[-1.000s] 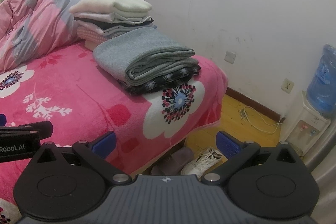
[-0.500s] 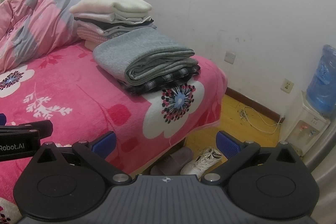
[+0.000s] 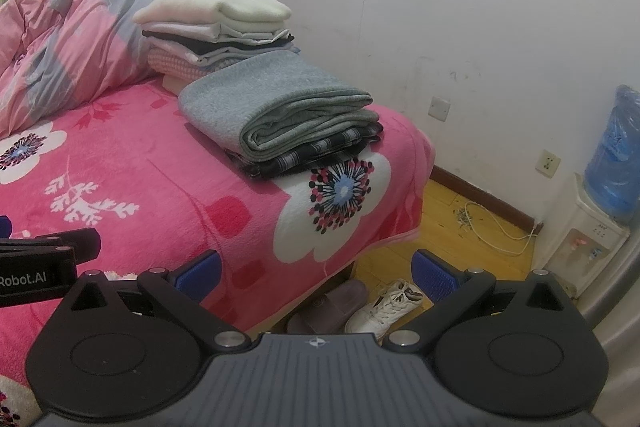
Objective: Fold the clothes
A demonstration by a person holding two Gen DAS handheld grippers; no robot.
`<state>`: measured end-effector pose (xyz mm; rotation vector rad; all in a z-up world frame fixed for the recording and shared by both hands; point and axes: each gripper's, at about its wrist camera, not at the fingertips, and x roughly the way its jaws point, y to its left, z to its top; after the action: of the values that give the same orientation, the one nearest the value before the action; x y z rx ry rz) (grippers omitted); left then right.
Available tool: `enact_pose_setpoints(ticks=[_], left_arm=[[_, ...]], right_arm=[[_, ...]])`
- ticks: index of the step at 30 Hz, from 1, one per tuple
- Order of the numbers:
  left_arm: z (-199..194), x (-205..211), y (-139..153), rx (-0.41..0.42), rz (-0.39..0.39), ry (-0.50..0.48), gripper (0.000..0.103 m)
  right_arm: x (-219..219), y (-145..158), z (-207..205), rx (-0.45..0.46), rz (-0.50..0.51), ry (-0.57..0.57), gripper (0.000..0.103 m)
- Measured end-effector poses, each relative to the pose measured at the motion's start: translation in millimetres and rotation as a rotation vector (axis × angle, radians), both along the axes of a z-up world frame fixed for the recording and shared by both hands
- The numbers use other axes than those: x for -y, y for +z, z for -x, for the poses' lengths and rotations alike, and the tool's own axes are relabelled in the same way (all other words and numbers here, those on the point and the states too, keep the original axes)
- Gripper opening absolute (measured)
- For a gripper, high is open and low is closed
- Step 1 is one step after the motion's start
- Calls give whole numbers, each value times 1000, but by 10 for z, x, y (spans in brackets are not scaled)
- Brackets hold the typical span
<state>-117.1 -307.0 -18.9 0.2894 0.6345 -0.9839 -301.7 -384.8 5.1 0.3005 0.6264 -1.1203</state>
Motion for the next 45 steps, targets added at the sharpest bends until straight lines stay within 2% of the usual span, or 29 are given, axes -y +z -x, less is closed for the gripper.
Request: enact_pose_setpoints(ticks=[45], left_arm=[[-36,-13,-21,-4,-4,10,103]], right_arm=[[-3,-15,-51,-2,-1,5,103]])
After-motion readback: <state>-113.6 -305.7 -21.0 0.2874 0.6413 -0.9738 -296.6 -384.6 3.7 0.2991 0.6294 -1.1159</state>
